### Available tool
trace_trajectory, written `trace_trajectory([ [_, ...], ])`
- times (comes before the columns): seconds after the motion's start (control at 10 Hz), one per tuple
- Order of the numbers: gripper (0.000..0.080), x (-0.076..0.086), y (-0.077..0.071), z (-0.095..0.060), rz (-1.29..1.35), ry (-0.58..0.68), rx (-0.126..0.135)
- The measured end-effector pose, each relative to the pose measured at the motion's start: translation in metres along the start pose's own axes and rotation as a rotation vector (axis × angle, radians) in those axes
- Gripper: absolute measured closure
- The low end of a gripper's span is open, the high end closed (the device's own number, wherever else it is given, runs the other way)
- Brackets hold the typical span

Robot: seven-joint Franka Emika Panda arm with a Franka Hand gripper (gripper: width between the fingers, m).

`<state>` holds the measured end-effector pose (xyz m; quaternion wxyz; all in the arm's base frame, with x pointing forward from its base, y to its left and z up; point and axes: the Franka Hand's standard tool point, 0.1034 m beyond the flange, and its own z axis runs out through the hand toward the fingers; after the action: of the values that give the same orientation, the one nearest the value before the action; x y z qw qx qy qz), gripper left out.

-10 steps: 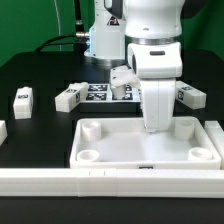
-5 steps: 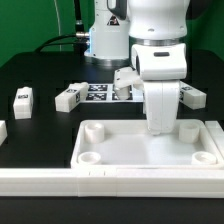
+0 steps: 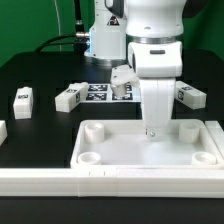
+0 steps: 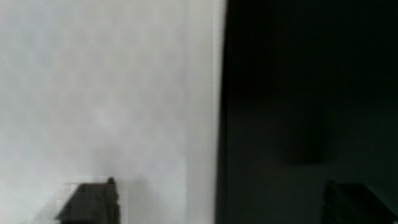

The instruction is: Assemble desk

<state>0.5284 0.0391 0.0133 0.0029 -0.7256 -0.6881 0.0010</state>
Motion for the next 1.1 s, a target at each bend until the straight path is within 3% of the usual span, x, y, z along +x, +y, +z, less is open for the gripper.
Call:
trace_trajectory([
  [0.1,0.0168,0.0,-0.003,-0.005,0.0,-0.001,-0.002],
  [0.4,0.0153,0.009,-0.01,-0.025,0.052,-0.004,-0.02],
  [0.7,0.015,0.044,-0.013,-0.049,0.184,0.005,-0.058],
  [0.9,0.015,0.071,-0.016,-0.052,0.232,0.017,-0.069],
  [1.0,0.015,0.078,-0.018,-0.051,0.221,0.02,-0.068],
  [1.1,0.015,0.074,-0.017,-0.051,0.226,0.018,-0.069],
])
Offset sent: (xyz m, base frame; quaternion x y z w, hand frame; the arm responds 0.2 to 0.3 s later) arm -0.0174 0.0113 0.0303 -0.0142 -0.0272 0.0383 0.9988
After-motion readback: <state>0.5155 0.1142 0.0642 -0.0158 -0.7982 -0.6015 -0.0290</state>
